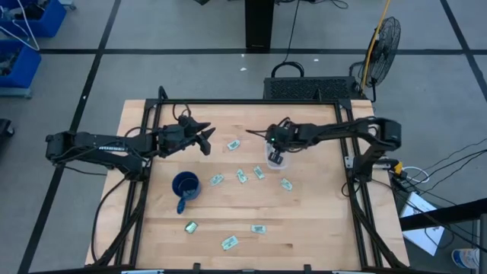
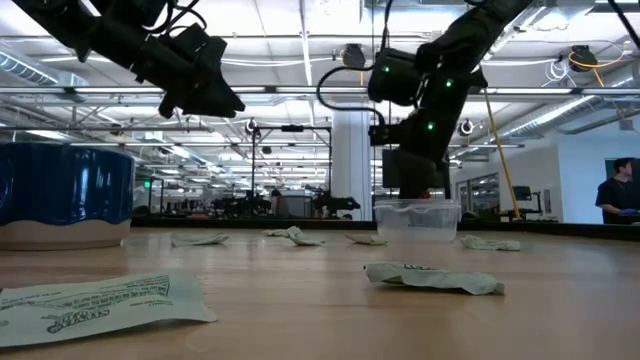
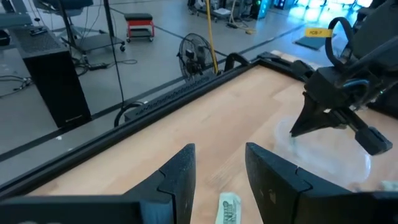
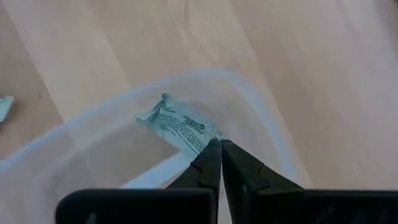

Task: Pick and place Stevia / Truvia into bins
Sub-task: Put the light green stevia packet into the transparent container

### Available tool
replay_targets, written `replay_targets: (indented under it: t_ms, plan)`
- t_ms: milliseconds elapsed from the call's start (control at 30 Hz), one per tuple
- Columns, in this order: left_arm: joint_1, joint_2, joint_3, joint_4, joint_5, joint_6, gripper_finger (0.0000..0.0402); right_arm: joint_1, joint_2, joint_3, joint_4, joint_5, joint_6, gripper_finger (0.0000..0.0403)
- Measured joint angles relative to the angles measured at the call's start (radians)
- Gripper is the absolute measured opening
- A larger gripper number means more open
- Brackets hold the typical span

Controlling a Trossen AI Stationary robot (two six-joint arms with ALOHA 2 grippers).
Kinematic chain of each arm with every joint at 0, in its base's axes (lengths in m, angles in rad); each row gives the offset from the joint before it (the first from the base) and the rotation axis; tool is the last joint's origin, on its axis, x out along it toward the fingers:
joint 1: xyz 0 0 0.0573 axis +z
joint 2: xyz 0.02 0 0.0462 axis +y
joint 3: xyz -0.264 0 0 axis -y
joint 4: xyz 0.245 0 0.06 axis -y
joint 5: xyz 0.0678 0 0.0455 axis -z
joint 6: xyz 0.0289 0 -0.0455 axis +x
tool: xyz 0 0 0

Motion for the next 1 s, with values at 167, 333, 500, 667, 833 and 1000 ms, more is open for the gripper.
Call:
replay_targets:
  t_ms: [167, 333, 500, 667, 833, 1000]
  plan:
    - [0.000, 0.000, 0.000, -0.046, 0.000, 0.004, 0.0145, -0.001, 0.041, 0.000, 0.001, 0.002, 0.023, 0.0038]
    - [0.000, 0.000, 0.000, -0.069, 0.001, 0.007, 0.0145, 0.002, 0.014, 0.000, -0.006, 0.047, 0.002, 0.0075]
    - [0.000, 0.000, 0.000, -0.070, 0.001, 0.007, 0.0145, 0.032, -0.125, 0.000, -0.087, 0.051, -0.033, 0.0090]
    - [0.000, 0.000, 0.000, -0.070, 0.001, 0.006, 0.0145, 0.151, -0.296, 0.000, -0.243, 0.050, 0.078, 0.0087]
    - [0.000, 0.000, 0.000, -0.070, 0.002, -0.003, 0.0145, 0.401, -0.302, -0.007, -0.278, -0.003, 0.216, 0.0081]
    - [0.000, 0.000, 0.000, -0.071, 0.003, -0.034, 0.0145, 0.558, -0.172, -0.009, -0.269, 0.028, 0.391, 0.0080]
